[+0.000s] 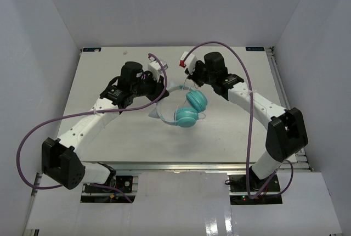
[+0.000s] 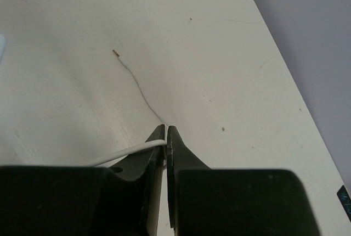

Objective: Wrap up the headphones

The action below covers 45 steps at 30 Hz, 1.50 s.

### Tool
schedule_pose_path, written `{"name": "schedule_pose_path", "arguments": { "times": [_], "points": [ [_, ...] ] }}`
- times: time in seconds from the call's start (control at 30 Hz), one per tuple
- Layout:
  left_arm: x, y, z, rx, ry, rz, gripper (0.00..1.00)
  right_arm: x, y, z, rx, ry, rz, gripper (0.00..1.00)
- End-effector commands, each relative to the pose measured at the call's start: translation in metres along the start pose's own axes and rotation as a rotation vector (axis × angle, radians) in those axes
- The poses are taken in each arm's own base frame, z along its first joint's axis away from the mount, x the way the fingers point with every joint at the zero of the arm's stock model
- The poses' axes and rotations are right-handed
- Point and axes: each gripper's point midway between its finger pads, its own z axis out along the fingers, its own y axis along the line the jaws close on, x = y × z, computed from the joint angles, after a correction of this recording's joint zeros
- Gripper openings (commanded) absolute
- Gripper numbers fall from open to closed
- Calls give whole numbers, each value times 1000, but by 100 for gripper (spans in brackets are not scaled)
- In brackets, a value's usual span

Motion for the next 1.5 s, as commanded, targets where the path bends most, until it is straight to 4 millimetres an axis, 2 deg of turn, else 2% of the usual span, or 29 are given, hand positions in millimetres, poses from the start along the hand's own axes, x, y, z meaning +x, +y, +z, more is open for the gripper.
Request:
{"name": "schedule_pose_path", "arguments": {
  "times": [0.0, 0.23, 0.37, 0.47, 0.5, 0.73, 0.9, 1.0, 1.2, 1.47],
  "points": [
    [-62, -38, -33, 98, -170, 46, 0, 1, -24, -12, -8, -62, 134, 8],
    [-95, -39, -49, 60, -232, 36, 0, -11, 10, -15, -234, -174, 253, 11],
    [-122, -45, -60, 57, -253, 16, 0, -20, 23, -2, -333, -235, 325, 13],
    [-139, -53, -68, 75, -262, 2, 0, -36, 21, 10, -400, -283, 355, 15],
    [-145, -55, -71, 79, -267, 0, 0, -35, 27, 17, -446, -282, 387, 16],
    [-161, -61, -79, 89, -277, -36, 0, -53, 40, 42, -543, -342, 407, 20],
    [-175, -54, -87, 30, -319, -36, 0, -47, 54, 46, -578, -349, 435, 16],
    [-186, -44, -93, -38, -356, -46, 0, -30, 69, 43, -601, -320, 464, 12],
    [-208, -28, -104, -143, -432, -69, 0, -8, 95, 28, -645, -301, 509, 8],
    [-228, -11, -124, -266, -478, -65, 0, -4, 111, 4, -672, -315, 531, 8]
  ]
}}
